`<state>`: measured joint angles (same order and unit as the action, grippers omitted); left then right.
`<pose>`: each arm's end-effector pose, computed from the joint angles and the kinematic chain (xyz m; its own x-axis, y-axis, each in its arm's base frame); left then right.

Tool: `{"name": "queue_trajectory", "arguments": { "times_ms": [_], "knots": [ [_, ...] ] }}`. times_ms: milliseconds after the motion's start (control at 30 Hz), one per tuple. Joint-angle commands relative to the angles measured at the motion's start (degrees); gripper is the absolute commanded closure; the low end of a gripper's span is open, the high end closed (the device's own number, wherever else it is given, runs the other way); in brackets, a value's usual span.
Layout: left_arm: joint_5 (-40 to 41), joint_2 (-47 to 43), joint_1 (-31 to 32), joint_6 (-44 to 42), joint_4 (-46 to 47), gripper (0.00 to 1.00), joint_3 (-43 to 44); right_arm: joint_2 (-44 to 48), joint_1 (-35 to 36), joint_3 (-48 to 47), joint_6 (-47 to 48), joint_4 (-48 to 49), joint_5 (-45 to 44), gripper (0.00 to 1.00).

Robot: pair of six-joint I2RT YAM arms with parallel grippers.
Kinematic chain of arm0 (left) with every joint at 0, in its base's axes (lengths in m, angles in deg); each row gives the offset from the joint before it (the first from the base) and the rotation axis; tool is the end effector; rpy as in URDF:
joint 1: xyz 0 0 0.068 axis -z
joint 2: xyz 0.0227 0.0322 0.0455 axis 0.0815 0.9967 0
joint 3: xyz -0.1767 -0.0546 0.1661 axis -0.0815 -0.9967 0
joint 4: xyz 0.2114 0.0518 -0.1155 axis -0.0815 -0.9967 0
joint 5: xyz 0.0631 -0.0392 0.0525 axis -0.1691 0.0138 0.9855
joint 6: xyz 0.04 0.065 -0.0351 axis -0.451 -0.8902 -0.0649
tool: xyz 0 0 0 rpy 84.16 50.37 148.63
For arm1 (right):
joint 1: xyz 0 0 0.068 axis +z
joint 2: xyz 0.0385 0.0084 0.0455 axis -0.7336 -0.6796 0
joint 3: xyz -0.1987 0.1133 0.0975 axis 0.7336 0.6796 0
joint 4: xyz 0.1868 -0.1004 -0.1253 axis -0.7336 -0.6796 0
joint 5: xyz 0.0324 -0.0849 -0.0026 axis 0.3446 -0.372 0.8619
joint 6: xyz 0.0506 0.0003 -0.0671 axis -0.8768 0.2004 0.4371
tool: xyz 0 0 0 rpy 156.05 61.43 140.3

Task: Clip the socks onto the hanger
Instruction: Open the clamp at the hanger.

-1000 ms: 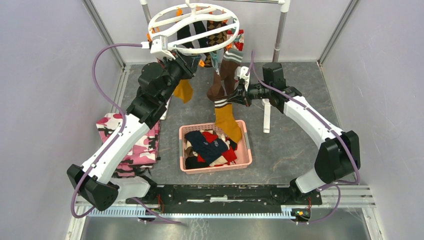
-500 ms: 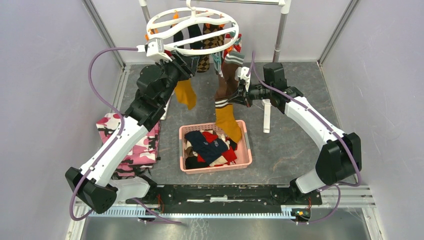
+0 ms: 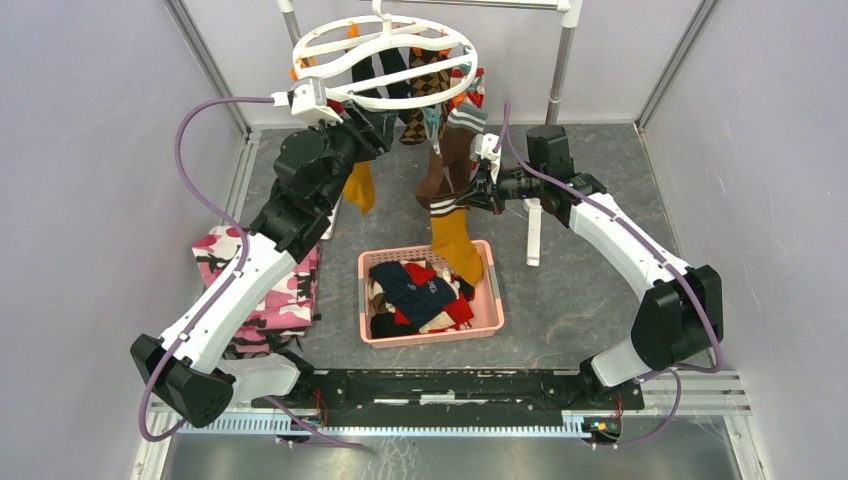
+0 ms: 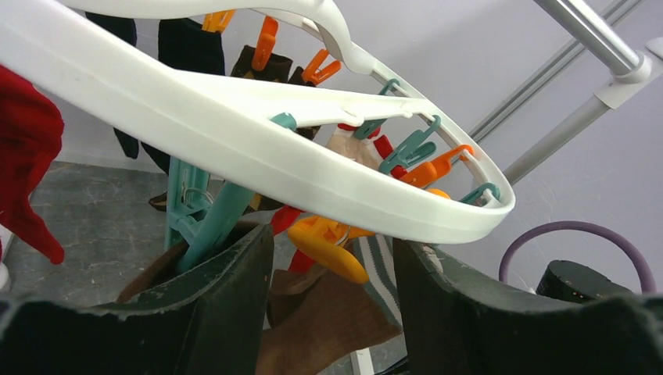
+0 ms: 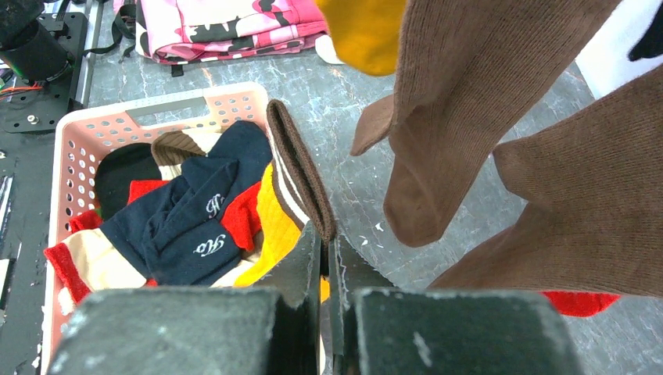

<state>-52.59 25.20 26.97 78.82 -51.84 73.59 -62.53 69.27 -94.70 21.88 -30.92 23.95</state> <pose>0.2681 -0.1428 0.4306 -0.0650 -0.5326 -0.8439 0.2968 0.7971 -0.5259 0.2966 0.1850 0.2957 -0.0219 -0.2844 -0.9585 -0.9861 0.1642 -0.0262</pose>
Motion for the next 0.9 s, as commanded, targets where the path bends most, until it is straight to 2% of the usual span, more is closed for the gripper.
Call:
{"name": "queue_trajectory", "arguments": {
  "times_ms": [0, 233, 467, 667, 867],
  "knots": [
    [-2.19, -2.37, 0.20, -1.48, 0.69, 0.36, 0.34, 1.27, 0.14, -1.54, 0.08, 1.08, 1.55, 1.00],
    [-5.37, -4.59, 0.18, -0.52, -1.57, 0.36, 0.11, 1.57, 0.09, -1.45, 0.16, 1.05, 1.84, 1.00],
    [-5.58, -7.38, 0.18, 1.28, -7.56, 0.36, 0.75, 1.51, 0.10, -1.46, 0.08, 1.27, 2.01, 1.00],
    [-5.72, -7.01, 0.84, 2.96, -14.84, 0.35, 5.06, 1.26, 0.50, -1.46, -0.35, 1.69, 2.01, 1.00],
    [0.51, -4.85, 5.98, 1.91, -21.98, 0.34, 10.84, 1.17, 0.82, -1.40, -0.71, 1.85, 2.02, 1.00]
  ]
}}
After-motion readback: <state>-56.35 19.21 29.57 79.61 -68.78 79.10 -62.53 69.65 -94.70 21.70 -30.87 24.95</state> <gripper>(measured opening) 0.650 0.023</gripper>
